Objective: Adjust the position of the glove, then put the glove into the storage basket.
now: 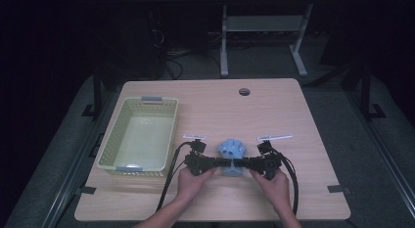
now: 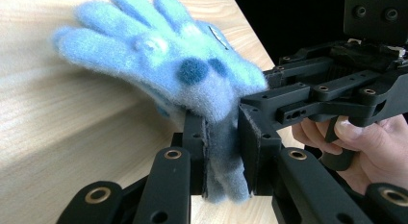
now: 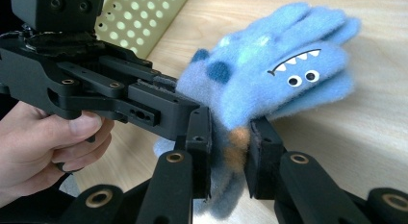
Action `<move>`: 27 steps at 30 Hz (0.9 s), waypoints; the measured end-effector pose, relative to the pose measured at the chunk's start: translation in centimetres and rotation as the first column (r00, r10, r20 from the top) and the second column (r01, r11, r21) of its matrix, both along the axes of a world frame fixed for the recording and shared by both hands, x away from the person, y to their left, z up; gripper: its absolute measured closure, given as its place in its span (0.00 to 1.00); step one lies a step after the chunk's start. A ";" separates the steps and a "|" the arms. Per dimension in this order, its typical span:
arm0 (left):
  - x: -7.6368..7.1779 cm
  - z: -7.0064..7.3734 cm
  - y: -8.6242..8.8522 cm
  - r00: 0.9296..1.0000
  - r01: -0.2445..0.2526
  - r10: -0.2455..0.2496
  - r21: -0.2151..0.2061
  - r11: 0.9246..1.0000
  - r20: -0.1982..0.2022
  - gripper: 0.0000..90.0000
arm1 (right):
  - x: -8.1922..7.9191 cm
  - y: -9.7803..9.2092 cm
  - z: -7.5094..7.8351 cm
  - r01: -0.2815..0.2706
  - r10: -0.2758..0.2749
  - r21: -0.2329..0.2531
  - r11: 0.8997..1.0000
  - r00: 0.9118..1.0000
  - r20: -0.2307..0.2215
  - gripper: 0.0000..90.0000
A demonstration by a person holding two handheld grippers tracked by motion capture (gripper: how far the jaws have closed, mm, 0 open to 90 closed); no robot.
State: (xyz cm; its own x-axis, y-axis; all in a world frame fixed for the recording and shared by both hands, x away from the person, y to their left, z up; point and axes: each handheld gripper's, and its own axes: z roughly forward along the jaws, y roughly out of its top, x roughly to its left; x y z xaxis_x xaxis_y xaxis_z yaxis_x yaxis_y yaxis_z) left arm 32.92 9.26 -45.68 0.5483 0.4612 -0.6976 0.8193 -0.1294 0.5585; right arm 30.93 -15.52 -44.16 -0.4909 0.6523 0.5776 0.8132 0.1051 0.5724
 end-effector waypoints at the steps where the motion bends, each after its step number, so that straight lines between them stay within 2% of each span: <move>1: 0.0 0.1 0.0 1.000 0.002 -0.002 0.004 1.000 0.006 0.82 | 0.0 0.1 0.1 -0.001 0.001 -0.002 1.000 1.000 0.006 0.83; 12: 0.0 1.4 0.5 0.999 0.012 -0.012 0.006 1.000 0.035 0.82 | -0.2 0.5 1.1 0.000 0.000 0.006 1.000 1.000 0.028 0.83; 18: -0.1 1.7 0.7 0.999 0.012 -0.013 0.012 1.000 0.045 0.82 | -0.2 0.8 1.6 -0.005 0.005 -0.009 1.000 0.999 0.035 0.83; 23: -0.2 2.5 1.2 0.999 0.007 -0.007 -0.002 1.000 0.051 0.82 | -0.3 1.2 2.4 -0.012 0.013 -0.009 1.000 0.999 0.046 0.83; 27: 0.0 3.6 1.9 0.998 0.005 -0.004 -0.009 1.000 0.064 0.82 | -0.1 1.7 3.4 -0.019 0.020 -0.004 1.000 0.998 0.060 0.83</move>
State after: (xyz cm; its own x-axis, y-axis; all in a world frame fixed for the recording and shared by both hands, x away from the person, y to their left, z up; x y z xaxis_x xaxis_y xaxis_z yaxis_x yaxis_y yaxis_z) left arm 32.90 11.18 -42.06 0.5940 0.4521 -0.6654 0.7814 -0.1277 0.6108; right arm 30.85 -13.86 -40.79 -0.5371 0.6443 0.5445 0.7753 0.1227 0.6195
